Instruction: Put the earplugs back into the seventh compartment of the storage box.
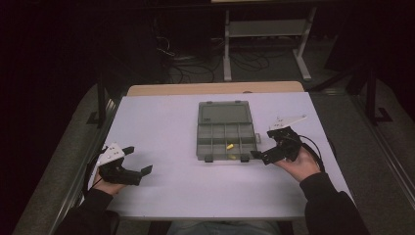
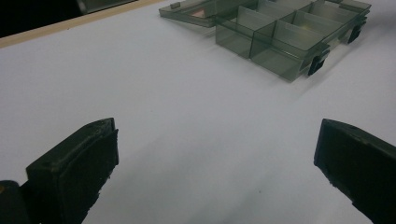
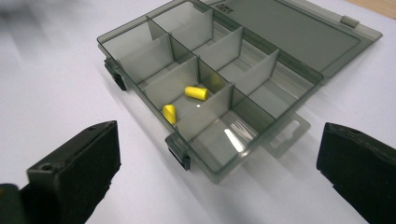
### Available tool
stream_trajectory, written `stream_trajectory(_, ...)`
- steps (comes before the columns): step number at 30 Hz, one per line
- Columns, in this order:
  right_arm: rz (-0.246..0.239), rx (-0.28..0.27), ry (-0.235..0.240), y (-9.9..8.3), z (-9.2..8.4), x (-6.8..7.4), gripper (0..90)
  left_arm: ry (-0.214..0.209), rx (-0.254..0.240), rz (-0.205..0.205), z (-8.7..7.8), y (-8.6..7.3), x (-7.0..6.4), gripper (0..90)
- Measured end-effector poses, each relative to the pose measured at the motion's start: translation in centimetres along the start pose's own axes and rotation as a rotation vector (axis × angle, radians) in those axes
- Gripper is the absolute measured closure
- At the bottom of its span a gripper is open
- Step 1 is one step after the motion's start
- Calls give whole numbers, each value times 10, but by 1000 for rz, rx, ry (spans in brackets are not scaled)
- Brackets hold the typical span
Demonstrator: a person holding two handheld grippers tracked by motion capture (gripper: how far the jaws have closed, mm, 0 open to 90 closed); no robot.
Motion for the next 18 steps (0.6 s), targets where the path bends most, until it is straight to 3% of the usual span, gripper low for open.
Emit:
stream_trajectory(10,61,-88,-24,-31,-16,-9,0,2,-3,-4,0,0,0,0)
stream_trajectory(18,80,-125,-53,-48,-23,-12,0,2,-4,-3,0,0,0,0)
Point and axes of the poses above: each handheld gripper's, and its own axes: z roughly forward along the jaws, y roughly out of its top, x roughly to its left, the point moved 1 cm from there along z, roughly forward along the jaws, and after that the axes turned 14 degrees about -y, right-handed, at the moved point
